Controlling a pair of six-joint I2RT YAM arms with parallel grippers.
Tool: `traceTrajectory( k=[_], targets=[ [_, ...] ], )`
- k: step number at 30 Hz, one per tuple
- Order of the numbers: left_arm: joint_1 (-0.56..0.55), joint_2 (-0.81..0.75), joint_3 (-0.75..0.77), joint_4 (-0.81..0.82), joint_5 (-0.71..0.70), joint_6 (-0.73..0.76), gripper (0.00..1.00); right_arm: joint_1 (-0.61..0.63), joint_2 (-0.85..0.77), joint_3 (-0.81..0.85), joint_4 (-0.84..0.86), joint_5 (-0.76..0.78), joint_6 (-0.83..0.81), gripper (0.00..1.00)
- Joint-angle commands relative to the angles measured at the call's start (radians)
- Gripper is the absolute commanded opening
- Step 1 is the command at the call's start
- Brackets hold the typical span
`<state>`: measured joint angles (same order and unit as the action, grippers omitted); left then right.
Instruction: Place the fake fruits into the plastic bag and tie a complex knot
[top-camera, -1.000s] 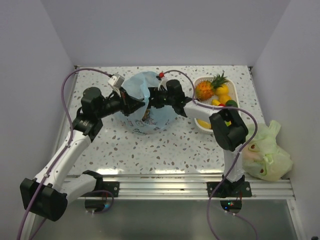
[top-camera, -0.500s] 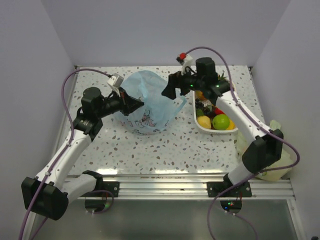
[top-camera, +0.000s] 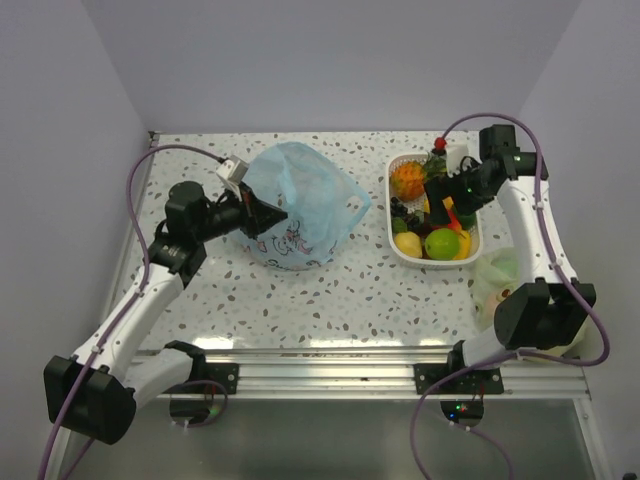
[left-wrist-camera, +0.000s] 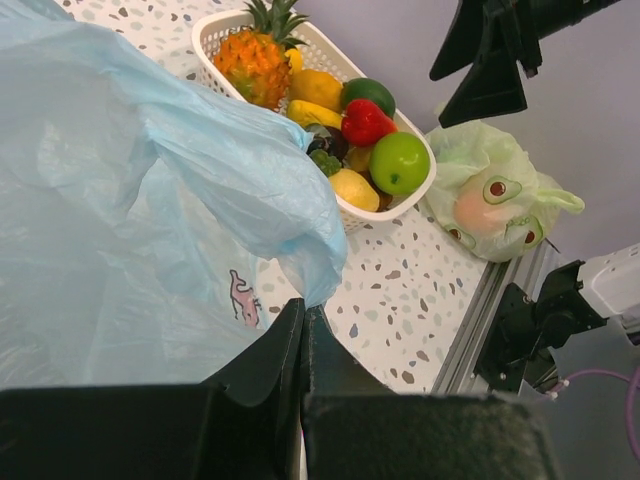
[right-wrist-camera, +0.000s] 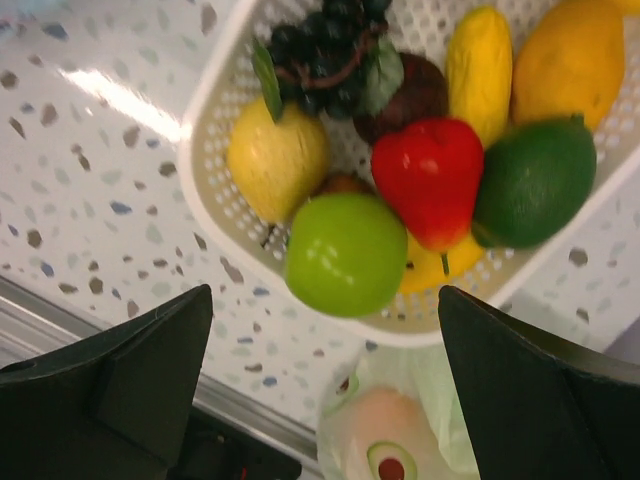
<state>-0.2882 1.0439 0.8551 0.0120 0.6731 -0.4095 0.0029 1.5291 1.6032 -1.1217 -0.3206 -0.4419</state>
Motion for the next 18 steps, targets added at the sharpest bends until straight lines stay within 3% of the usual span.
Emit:
traceTrajectory(
  k=[1, 7, 18],
  targets=[
    [0.006, -0.028, -0.021, 0.052, 0.003, -0.009, 0.00, -0.050, -0.047, -0.050, -0.182, 0.086, -0.129, 0.99],
    [0.006, -0.036, -0.041, 0.074, -0.009, -0.009, 0.00, -0.050, -0.050, -0.224, -0.109, 0.129, -0.028, 0.98],
    [0.006, -0.039, -0.051, 0.080, 0.006, -0.029, 0.00, -0.050, -0.004, -0.304, 0.078, 0.083, 0.117, 0.98]
  ],
)
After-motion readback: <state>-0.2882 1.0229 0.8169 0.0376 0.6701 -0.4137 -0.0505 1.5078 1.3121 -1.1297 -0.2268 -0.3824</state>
